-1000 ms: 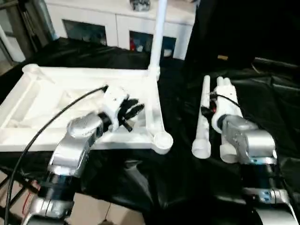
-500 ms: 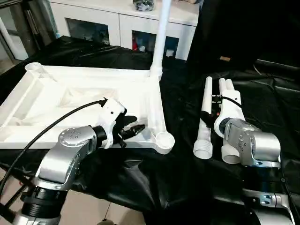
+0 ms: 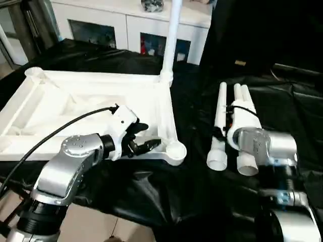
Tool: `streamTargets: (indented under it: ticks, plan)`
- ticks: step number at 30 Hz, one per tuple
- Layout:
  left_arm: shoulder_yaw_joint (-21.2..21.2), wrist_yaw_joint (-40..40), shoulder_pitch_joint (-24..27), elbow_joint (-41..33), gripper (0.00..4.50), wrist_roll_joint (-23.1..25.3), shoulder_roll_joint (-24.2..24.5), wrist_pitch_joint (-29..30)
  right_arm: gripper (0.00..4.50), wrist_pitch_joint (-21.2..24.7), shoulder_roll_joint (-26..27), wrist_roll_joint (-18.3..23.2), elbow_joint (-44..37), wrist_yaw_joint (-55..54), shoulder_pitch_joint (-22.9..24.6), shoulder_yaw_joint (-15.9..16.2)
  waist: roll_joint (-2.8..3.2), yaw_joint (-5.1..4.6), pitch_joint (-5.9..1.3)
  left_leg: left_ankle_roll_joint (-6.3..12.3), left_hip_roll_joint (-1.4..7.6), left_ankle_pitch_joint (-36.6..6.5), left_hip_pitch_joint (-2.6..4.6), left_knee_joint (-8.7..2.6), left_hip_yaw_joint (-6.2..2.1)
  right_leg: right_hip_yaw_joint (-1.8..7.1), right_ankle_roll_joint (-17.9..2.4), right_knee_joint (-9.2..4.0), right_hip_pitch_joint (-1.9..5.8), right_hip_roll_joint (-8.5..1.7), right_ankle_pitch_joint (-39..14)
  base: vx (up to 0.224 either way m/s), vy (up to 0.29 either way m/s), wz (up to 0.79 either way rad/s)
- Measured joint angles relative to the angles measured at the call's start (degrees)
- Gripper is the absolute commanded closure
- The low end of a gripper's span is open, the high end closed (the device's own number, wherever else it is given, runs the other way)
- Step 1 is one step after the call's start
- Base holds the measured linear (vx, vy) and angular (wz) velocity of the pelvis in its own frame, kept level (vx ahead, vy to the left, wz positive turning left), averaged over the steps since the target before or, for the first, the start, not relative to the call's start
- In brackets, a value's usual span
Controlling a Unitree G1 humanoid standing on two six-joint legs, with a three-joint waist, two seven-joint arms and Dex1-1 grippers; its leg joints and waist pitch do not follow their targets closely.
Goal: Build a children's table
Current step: Pick table leg
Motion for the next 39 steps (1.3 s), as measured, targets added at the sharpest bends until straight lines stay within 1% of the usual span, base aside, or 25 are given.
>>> streamTargets:
  ticks: [4, 5, 7, 9, 10, 13, 19, 21, 22, 24, 27, 29, 32, 33, 35, 36, 39]
  plan:
    - [-1.2, -1.1, -1.5, 0.1, 1.11, 0.0, 0.4, -0.1, 0.91, 0.1, 0.1, 0.7, 4.7, 0.4, -1.5, -1.2, 0.00, 0.21, 0.00, -0.02, 0.00, 0.0, -0.03, 0.01, 0.01, 0.00, 0.0, 0.02, 0.00, 0.00, 0.0, 0.000, 0.000, 0.00]
    - [-1.2, -1.2, -1.7, 0.0, 1.09, -0.1, 0.6, -0.1, 1.09, 0.2, 0.1, 0.8, 5.4, 0.7, -1.7, -1.2, 0.00, 0.18, 0.00, -0.02, 0.00, 0.0, -0.03, 0.01, 0.00, 0.00, 0.0, 0.02, 0.00, 0.00, 0.0, 0.000, 0.000, 0.00]
    - [-1.5, -1.9, -1.7, 0.0, 1.09, -0.3, 1.2, -0.1, 1.09, 0.4, -0.1, 0.8, 6.7, 1.0, -1.9, -1.2, 0.00, 0.19, 0.00, -0.04, 0.00, 0.0, -0.03, 0.01, 0.00, -0.01, 0.0, 0.04, 0.00, 0.00, 0.0, 0.000, 0.000, 0.00]
    - [-1.9, -3.2, -1.7, 0.0, 1.08, -0.7, 1.9, 0.0, 1.38, 0.4, -0.5, 0.9, 8.3, 1.4, -2.6, -1.2, 0.00, 0.15, 0.00, -0.04, 0.00, 0.0, 0.00, 0.02, 0.01, 0.00, 0.0, 0.06, 0.00, 0.00, 0.0, 0.000, 0.000, 0.00]
    - [-2.2, -3.8, -1.7, 0.0, 1.08, -0.7, 2.2, 0.0, 1.38, 0.5, -0.8, 1.1, 8.9, 1.5, -3.0, -1.2, 0.00, 0.13, 0.00, -0.05, 0.00, 0.0, 0.00, 0.02, 0.00, 0.00, 0.0, 0.06, 0.00, 0.00, 0.0, 0.000, 0.000, 0.00]
    - [-3.3, -5.3, -1.7, 0.0, 1.08, -1.2, 3.0, 0.2, 1.69, 0.2, -1.5, 1.4, 10.4, 1.9, -3.5, -1.2, 0.00, 0.17, 0.00, -0.06, 0.00, 0.0, 0.02, 0.03, 0.01, -0.01, 0.0, 0.10, 0.00, 0.00, 0.0, 0.000, 0.000, 0.00]
    - [-4.3, -6.3, -2.2, 0.3, 1.08, -1.4, 3.8, 0.1, 2.11, -0.9, -2.0, 1.9, 12.2, 2.1, -3.7, -1.3, -0.11, 0.12, -0.07, -0.08, 0.00, 0.1, 0.04, 0.09, 0.00, 0.00, -0.1, 0.15, 0.02, 0.00, 0.0, 0.000, 0.000, 0.00]
    - [-4.3, -6.1, -3.4, 1.3, 1.08, -1.4, 3.5, -0.2, 2.32, -1.4, -2.0, 1.9, 12.7, 2.0, -3.8, -1.8, 0.13, 0.09, -0.08, -0.08, -0.01, 0.0, 0.07, 0.18, -0.01, 0.00, -0.1, 0.17, 0.07, 0.00, 0.1, 0.000, 0.000, 0.00]
    - [-4.2, -6.0, -3.9, 1.8, 1.08, -1.3, 3.4, -0.4, 2.32, -1.8, -2.0, 2.0, 12.9, 1.9, -3.8, -2.2, 0.19, 0.09, -0.11, -0.08, -0.02, 0.0, 0.10, 0.18, -0.01, 0.00, -0.1, 0.16, 0.10, 0.00, 0.1, 0.000, 0.000, 0.00]
    - [-3.9, -4.8, -5.1, 3.3, 1.08, -0.7, 2.1, -1.3, 2.53, -2.2, -2.0, 3.0, 13.4, 1.5, -3.8, -4.2, 0.20, 0.10, -0.11, -0.09, -0.02, 0.1, 0.17, 0.19, -0.02, -0.02, -0.1, 0.17, 0.15, 0.00, 0.1, 0.000, 0.000, 0.00]
    - [-3.0, -2.4, -5.9, 5.3, 1.08, -0.6, -0.2, -3.3, 2.64, -2.3, -1.7, 4.5, 13.4, 1.2, -3.8, -6.5, 0.20, 0.16, -0.11, -0.10, -0.02, 0.1, 0.15, 0.19, -0.03, -0.02, -0.1, 0.17, 0.15, 0.00, 0.1, 0.000, 0.000, 0.00]
    - [-1.9, -0.4, -6.9, 7.5, 1.08, -0.6, -1.7, -4.2, 2.64, -2.2, -1.5, 5.4, 13.0, 1.4, -3.6, -7.5, 0.20, 0.09, -0.11, -0.10, -0.02, 0.1, 0.14, 0.19, -0.03, -0.02, -0.1, 0.17, 0.13, 0.01, 0.1, 0.000, 0.000, 0.00]
    - [0.5, 3.3, -9.4, 10.5, 1.08, -0.6, -4.2, -5.2, 2.66, -2.4, -0.9, 7.1, 11.4, 2.4, -2.8, -8.4, 0.40, 0.08, 0.01, -0.09, -0.03, 0.1, 0.06, 0.18, -0.04, -0.03, -0.1, 0.16, 0.09, 0.02, 0.1, 0.000, 0.000, 0.00]
    - [1.7, 4.6, -10.5, 11.7, 1.08, -1.0, -5.9, -5.2, 2.66, -3.1, -0.6, 7.9, 9.5, 3.5, -1.6, -8.6, 0.50, 0.23, 0.02, -0.08, -0.03, 0.1, 0.03, 0.17, -0.05, -0.06, -0.1, 0.14, 0.08, 0.02, 0.1, 0.000, 0.000, 0.00]
    - [4.5, 6.4, -12.9, 13.4, 1.08, -3.2, -9.2, -4.1, 2.66, -6.6, 0.5, 10.6, 5.6, 7.5, 1.2, -9.2, 0.55, 0.52, 0.06, -0.06, -0.01, 0.0, -0.07, 0.17, -0.05, -0.10, -0.1, 0.12, 0.04, 0.02, 0.1, 0.000, 0.000, 0.00]
    - [6.0, 7.0, -14.7, 14.2, 1.08, -5.1, -10.9, -3.1, 2.66, -9.4, 1.2, 12.7, 3.0, 11.1, 3.0, -9.2, 0.57, 0.73, 0.07, -0.04, -0.01, 0.0, -0.12, 0.17, -0.05, -0.10, -0.1, 0.10, 0.01, 0.02, 0.1, 0.000, 0.000, 0.00]
    - [8.1, 8.0, -17.6, 15.2, 1.08, -8.6, -13.1, -1.1, 2.66, -13.0, 1.7, 16.5, -2.2, 17.5, 4.6, -9.0, 0.60, 1.00, 0.06, 0.01, 0.00, 0.0, -0.09, 0.18, -0.01, -0.05, -0.1, 0.08, 0.01, 0.00, 0.1, 0.000, 0.000, 0.00]
